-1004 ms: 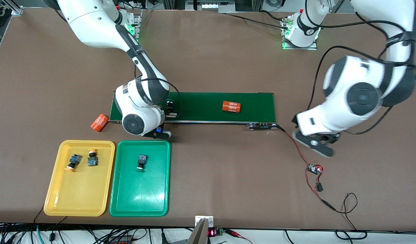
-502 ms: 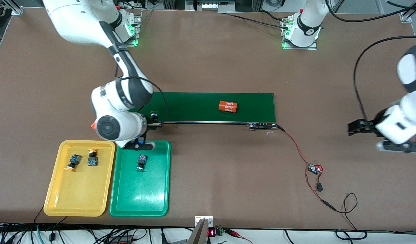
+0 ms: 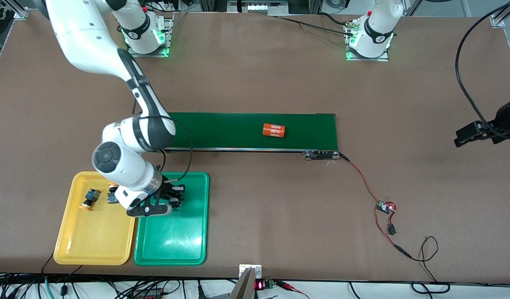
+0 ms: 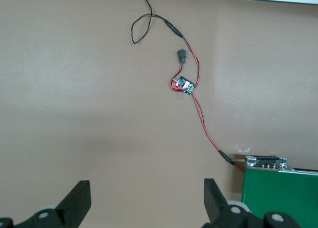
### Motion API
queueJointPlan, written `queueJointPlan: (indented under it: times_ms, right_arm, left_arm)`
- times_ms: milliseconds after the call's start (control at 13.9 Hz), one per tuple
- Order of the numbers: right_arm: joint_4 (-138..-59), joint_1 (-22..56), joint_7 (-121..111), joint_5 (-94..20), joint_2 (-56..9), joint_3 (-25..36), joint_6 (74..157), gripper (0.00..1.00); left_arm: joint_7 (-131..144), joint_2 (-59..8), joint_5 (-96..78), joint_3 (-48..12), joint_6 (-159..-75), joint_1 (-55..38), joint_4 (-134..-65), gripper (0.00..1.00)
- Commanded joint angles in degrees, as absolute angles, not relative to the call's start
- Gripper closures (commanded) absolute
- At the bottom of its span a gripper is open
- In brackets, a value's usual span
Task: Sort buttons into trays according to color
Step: 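Drop the button into the green tray with the right gripper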
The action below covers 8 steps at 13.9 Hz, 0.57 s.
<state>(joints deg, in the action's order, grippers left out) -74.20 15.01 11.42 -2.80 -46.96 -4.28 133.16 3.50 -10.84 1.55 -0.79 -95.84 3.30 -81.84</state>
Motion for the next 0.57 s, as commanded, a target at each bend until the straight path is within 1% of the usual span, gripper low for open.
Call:
queueJointPlan:
  times_ms: [0, 143, 215, 287, 359, 430, 502]
  right_arm:
    - [-72.16, 15.64, 10.72, -0.88, -50.79, -4.48, 139.55, 0.86]
    - [-72.16, 16.43, 10.90, -0.88, -52.20, -4.48, 142.55, 0.85]
    - [-72.16, 16.70, 10.99, -0.88, -52.38, -4.48, 142.73, 0.84]
    - [-72.16, 16.70, 10.99, -0.88, -52.56, -4.48, 142.73, 0.78]
    - [-72.16, 16.70, 11.16, -0.88, -52.56, -4.48, 142.82, 0.26]
    - [-72.33, 16.44, 10.99, -0.97, -52.73, -4.48, 143.08, 0.04]
    - [-72.33, 16.35, 10.81, -0.88, -52.73, -4.48, 143.26, 0.00]
  left_arm:
    - [3.60, -8.17, 0.62, -0.62, -94.23, 3.25, -83.94, 0.00]
    - [3.60, -8.00, 0.62, -0.70, -93.08, 3.25, -84.02, 0.00]
    - [3.60, -7.74, 0.70, -0.70, -92.21, 3.25, -84.11, 0.00]
    - [3.60, -7.21, 0.62, -0.70, -90.54, 3.34, -84.55, 0.00]
    - [3.60, -6.51, 0.62, -0.79, -90.35, 3.43, -85.59, 0.00]
    - [3.60, -5.37, 0.62, -0.79, -90.53, 3.51, -86.74, 0.00]
    - [3.60, -4.93, 0.62, -0.97, -90.61, 3.52, -87.53, 0.00]
